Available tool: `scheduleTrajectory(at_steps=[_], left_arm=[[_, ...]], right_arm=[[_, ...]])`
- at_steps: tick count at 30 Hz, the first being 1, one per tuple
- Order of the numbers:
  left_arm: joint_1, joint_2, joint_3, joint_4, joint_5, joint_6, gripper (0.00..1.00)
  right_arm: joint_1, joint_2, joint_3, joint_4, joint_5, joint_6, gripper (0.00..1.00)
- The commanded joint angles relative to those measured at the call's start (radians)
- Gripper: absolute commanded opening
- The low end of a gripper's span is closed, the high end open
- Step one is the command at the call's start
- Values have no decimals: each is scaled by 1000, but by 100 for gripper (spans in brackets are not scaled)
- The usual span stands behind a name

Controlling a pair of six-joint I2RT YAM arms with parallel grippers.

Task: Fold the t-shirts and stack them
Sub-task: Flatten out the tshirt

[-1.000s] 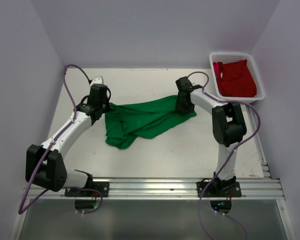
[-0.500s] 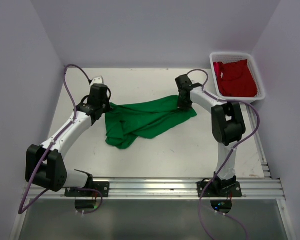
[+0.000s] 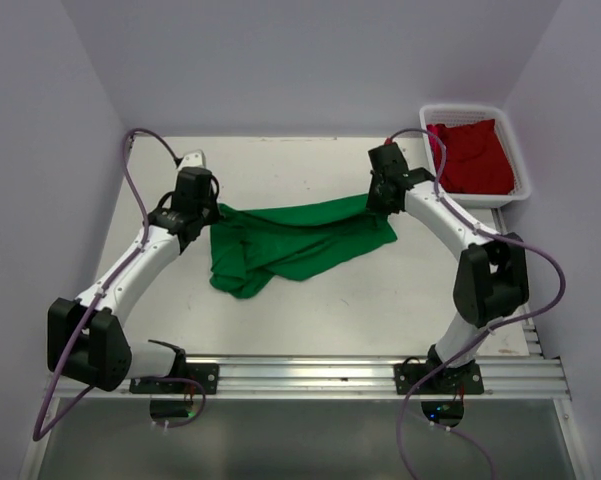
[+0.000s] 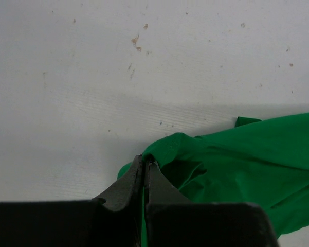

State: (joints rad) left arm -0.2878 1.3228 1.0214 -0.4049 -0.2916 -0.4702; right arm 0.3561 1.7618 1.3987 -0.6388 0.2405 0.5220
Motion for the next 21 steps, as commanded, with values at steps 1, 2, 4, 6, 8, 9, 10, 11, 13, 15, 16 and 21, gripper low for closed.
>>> scheduleTrajectory(at_steps=[1,2,4,6,8,9,10,11,13,15,16,21], left_arm=[[10,-17,37,15,-30,22,0],[10,-13,45,0,-37,19,0],[10,-2,46,-5,-38,16,0],[10,7,57,-23,-43,13,0],[10,16,74,-54,-46,16,0],[10,18,78,-61,-53,18,0],[10,19,78,-67,-55,24,0],[10,21,71,-66,-57,30,6],[13,39,60,-57,-57,38,17],[21,88,65,-52,-49,27,18],[24,108,68,-45,-47,9,17],[39,265,121,83,-46,-38,0]], right_arm=[[-8,-79,22,-35,8,-27,0],[-8,-88,22,-44,8,-28,0],[-6,-129,20,-56,8,-31,0],[-6,-166,14,-79,17,-36,0],[-8,-232,5,-107,36,-39,0],[-6,-255,-3,-107,43,-43,0],[-6,-281,-7,-110,60,-46,0],[-6,-316,-9,-128,69,-48,0],[-8,-344,-6,-137,83,-56,0],[-6,-355,0,-144,101,-63,0],[-6,-352,2,-142,108,-68,0],[-6,-312,8,-134,108,-71,0]])
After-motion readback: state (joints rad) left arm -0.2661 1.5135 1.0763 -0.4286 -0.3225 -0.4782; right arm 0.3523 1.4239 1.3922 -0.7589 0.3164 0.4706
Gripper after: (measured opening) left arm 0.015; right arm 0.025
